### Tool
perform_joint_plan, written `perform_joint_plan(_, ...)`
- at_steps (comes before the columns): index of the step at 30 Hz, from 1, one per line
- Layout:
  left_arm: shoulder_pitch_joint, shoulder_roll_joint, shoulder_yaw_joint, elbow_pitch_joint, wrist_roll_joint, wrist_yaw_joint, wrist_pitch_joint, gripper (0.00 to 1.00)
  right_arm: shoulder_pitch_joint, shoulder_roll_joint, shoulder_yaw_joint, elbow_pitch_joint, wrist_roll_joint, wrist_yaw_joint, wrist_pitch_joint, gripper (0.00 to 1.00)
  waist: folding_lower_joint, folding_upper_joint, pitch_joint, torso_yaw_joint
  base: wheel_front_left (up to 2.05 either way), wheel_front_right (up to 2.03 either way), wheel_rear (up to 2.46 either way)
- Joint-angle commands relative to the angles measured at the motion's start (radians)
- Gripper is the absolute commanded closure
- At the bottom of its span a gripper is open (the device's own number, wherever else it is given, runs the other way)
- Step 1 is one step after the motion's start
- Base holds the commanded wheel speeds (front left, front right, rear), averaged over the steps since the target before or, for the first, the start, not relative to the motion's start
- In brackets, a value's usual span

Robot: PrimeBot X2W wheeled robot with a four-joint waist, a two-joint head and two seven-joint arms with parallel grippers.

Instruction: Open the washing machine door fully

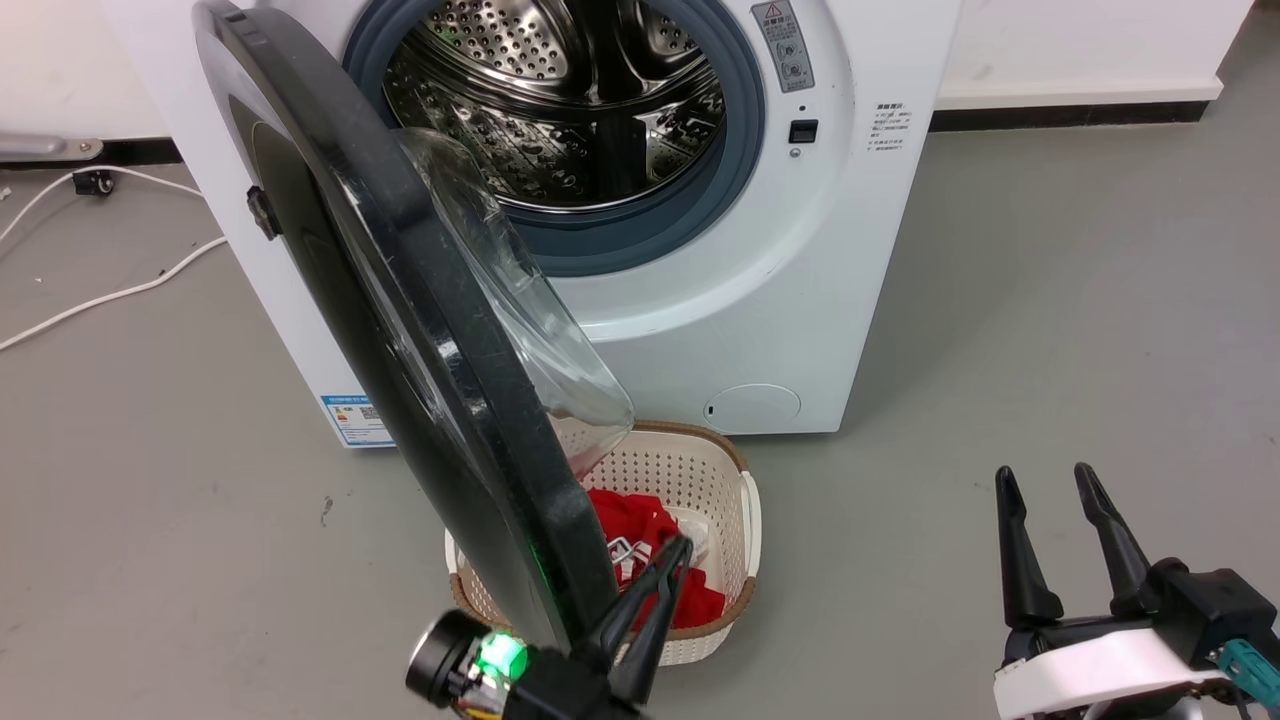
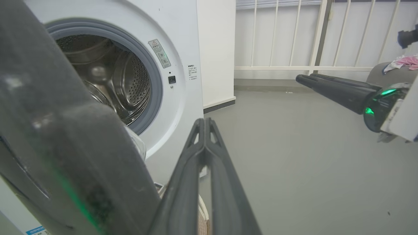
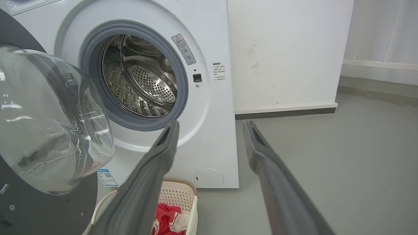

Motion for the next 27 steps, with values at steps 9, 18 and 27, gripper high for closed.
perform_joint_plan(9,-0.081,-0.028,0.031,0.079,-0.01,0.048,-0.002,1.0,-0.02,0.002,0.031,0.022,0.027,-0.001,-0.002,0.0,0.0,0.0,-0.005,-0.016,0.0,0.0,0.0)
perform_joint_plan(18,-0.046,-0.028,0.084,0.057,-0.021,0.093,-0.003,1.0,-0.009,0.002,0.04,0.031,0.043,-0.001,-0.002,0.0,0.0,0.0,-0.003,-0.008,0.0,0.0,0.0)
perform_joint_plan(27,0.052,-0.006,0.14,-0.012,-0.02,0.125,0.0,1.0,0.0,0.002,0.044,0.035,0.048,-0.001,-0.002,0.0,0.0,0.0,0.001,0.028,0.0,0.0,0.0)
